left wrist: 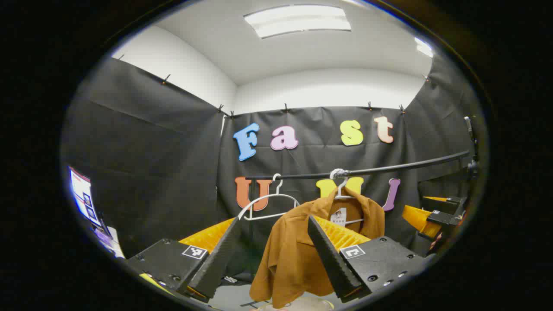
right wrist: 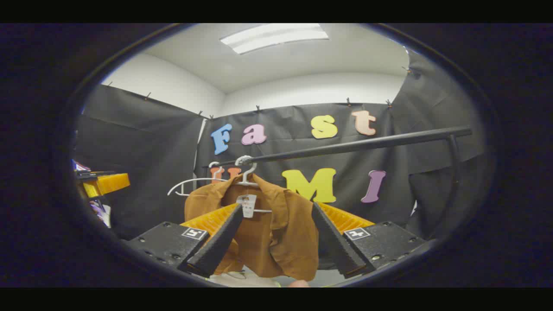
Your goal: Grasp the clothes on the hanger with both hands and then place them into the laundry hamper below.
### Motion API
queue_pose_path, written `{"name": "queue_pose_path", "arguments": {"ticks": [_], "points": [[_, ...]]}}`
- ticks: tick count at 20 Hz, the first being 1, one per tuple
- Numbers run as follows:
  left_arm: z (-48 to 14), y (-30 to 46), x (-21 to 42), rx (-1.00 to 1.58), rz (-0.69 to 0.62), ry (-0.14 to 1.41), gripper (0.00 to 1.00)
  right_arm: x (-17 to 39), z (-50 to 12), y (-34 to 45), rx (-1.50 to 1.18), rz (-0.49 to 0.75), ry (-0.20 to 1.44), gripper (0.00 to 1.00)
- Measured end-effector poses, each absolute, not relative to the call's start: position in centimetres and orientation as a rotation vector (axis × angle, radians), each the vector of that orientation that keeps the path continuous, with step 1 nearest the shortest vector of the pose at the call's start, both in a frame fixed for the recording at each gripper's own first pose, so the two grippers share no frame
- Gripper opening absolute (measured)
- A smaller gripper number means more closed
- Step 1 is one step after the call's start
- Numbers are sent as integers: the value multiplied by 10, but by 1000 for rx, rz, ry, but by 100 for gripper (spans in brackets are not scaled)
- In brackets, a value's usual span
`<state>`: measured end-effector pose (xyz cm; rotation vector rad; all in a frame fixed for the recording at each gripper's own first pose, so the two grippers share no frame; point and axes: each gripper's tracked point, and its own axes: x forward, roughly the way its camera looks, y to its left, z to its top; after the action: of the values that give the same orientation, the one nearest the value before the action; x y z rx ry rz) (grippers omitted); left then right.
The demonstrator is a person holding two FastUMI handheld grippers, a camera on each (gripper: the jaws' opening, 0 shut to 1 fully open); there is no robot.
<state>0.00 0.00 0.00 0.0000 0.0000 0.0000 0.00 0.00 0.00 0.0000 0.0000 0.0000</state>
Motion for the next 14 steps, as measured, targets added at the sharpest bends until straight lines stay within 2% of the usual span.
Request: {"name": "queue_pose_path", "arguments": {"ticks": [13, 14], "points": [[-34, -23, 21, 23, -59, 42, 100, 26, -28, -23, 17, -101, 67, 100], [-41, -31, 23, 16, -75, 56, 96, 30, -34, -25, 18, -105, 82, 100]]}}
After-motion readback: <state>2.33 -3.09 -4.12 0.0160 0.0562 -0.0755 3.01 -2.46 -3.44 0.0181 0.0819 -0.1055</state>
